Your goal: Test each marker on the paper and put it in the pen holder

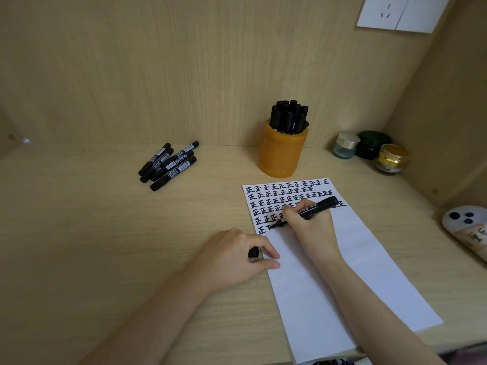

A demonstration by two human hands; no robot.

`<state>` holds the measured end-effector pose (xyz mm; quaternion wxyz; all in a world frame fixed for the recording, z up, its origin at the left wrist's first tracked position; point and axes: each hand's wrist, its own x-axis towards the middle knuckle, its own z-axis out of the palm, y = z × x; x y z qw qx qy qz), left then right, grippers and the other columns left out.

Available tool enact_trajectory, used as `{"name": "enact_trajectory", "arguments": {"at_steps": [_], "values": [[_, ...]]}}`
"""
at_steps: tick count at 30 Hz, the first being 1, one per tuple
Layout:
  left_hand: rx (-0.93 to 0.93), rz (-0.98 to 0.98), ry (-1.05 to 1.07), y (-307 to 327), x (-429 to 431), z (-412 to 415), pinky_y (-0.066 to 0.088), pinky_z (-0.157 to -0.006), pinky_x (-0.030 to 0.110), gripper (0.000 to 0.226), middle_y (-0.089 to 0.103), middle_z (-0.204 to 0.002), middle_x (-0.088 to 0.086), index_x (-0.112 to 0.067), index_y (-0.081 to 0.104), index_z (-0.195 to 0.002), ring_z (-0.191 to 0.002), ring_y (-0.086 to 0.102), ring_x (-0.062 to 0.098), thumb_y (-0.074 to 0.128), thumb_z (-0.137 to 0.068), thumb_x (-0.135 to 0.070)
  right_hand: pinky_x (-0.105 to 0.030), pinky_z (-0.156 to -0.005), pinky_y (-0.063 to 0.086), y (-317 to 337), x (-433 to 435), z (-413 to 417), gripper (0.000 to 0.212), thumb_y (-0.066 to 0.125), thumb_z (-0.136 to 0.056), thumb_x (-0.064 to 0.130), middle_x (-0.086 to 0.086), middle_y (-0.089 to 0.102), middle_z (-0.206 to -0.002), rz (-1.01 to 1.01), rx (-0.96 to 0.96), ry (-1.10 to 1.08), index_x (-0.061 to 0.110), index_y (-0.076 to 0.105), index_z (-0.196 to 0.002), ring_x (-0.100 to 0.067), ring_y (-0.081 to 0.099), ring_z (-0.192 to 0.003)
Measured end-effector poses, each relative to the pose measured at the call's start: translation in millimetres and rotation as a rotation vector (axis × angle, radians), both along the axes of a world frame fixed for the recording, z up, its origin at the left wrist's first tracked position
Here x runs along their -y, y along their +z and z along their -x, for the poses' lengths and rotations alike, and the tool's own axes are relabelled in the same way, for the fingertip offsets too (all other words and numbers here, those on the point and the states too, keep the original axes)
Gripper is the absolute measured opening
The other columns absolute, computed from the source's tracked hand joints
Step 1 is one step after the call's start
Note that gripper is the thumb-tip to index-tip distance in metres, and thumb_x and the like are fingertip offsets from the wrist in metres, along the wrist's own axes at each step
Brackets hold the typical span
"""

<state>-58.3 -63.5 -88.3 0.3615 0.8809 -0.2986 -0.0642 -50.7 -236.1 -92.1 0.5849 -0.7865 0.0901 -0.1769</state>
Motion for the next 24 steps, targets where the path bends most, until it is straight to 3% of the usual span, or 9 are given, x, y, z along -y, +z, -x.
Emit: {"name": "enact_trajectory", "arguments": {"at_steps": [5,10,24], "values": [[-0.009,-0.001,0.001,0.0,0.3,-0.1,0.030,-0.052,0.012,0.015,0.048,-0.044,-0.021,-0.036,0.072,-0.089,-0.047,0.044,0.003,0.071,-0.077,-0.045,-0.017,-0.049,0.031,-1.0,-0.3,0.2,0.023,0.064,-0.081,0.008,0.006,0.041,-0.050,0.007,0.020,-0.022,-0.004,0.051,-0.066,-0.005,0.037,-0.050],[-0.006,-0.009,0.008,-1.6,0.2,-0.8,0.029,-0.052,0.015,0.017,0.048,-0.046,-0.021,-0.038,0.071,-0.089,-0.048,0.044,0.004,0.071,-0.076,-0.048,-0.018,-0.052,0.034,0.1,0.0,0.3,0.026,0.065,-0.082,0.009,0.014,0.041,-0.045,-0.042,0.016,0.006,0.009,0.050,-0.062,-0.003,0.039,-0.048],[-0.015,-0.005,0.004,0.7,0.5,0.5,0.030,-0.052,0.012,0.014,0.049,-0.046,-0.024,-0.036,0.072,-0.088,-0.048,0.046,0.001,0.072,-0.077,-0.045,-0.016,-0.049,0.030,0.6,-1.5,1.1,0.026,0.065,-0.081,0.009,0.012,0.039,-0.046,0.002,-0.015,0.023,0.009,0.048,-0.060,-0.005,0.036,-0.049]]}}
